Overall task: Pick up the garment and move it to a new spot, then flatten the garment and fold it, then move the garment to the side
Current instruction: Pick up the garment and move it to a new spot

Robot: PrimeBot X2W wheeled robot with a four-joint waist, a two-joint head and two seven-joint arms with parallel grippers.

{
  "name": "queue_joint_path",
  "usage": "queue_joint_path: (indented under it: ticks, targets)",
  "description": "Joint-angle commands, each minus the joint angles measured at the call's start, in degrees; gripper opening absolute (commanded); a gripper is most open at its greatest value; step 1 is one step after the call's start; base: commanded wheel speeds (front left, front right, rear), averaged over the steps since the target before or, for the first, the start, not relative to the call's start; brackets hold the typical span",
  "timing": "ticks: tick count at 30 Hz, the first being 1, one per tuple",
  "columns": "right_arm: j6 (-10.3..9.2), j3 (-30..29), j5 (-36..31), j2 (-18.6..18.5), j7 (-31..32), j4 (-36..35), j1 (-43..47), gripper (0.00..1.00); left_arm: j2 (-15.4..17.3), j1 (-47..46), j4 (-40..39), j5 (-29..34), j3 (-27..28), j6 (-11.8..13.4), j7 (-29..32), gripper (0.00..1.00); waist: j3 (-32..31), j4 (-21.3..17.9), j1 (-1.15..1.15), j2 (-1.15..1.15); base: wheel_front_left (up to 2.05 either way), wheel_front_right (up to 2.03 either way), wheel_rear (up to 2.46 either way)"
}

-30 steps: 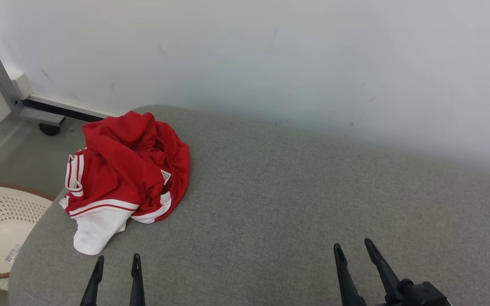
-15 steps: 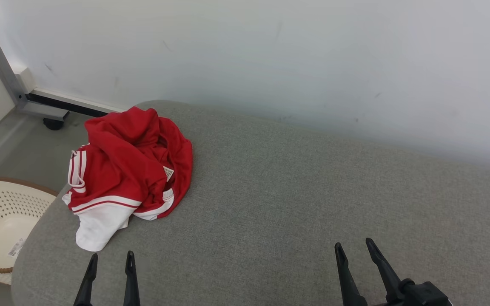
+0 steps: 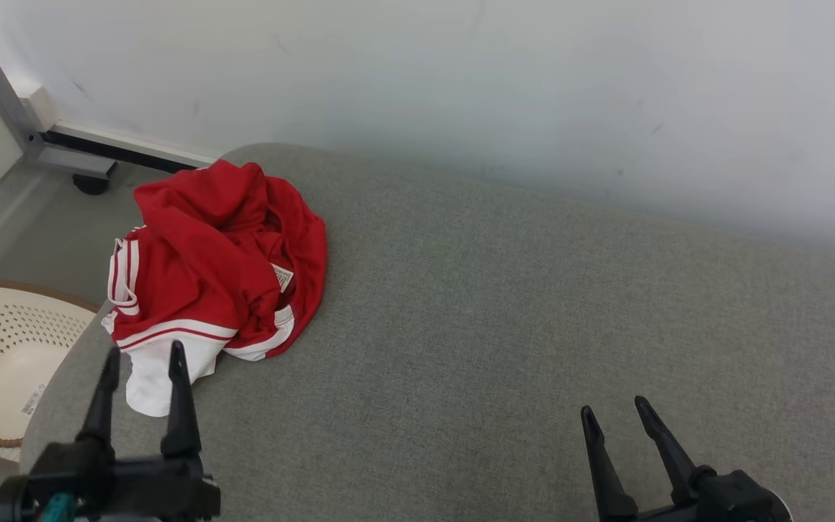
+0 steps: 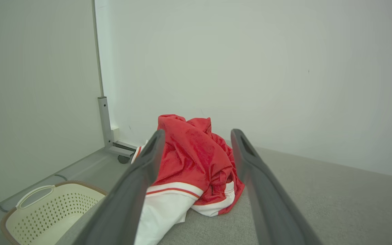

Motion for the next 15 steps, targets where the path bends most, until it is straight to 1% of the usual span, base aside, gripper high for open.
queue_joint_path:
  ticks: [1, 5, 8, 15]
  targets:
    - [0.02, 0.1, -0.4, -0.9, -0.1, -0.2, -1.1, 1.0, 0.5, -3.0, 0.9, 0.6, 1.2, -0.8, -0.2, 1.0, 1.9, -0.5, 0.0, 0.0, 0.0, 0.0, 0.0]
    - [0.02, 0.3, -0.8, -2.4, -0.1, -0.5, -3.0, 1.0, 0.9, -10.0, 4.4, -0.6, 4.6, -2.5, -0.2, 1.0, 5.9, -1.7, 0.0, 0.0, 0.0, 0.0, 0.0]
    - [0.02, 0.0, -1.1, -3.6, -0.1, -0.7, -4.4, 1.0, 1.9, -15.8, 7.7, -0.1, 6.5, -3.8, -0.2, 1.0, 9.4, -2.5, 0.0, 0.0, 0.0, 0.0, 0.0]
    - [0.02, -0.2, -1.4, -6.4, -0.1, -1.1, -7.1, 1.0, 4.1, -28.2, 19.8, 0.2, 9.6, -4.6, -0.2, 1.0, 15.7, -4.1, 0.0, 0.0, 0.0, 0.0, 0.0]
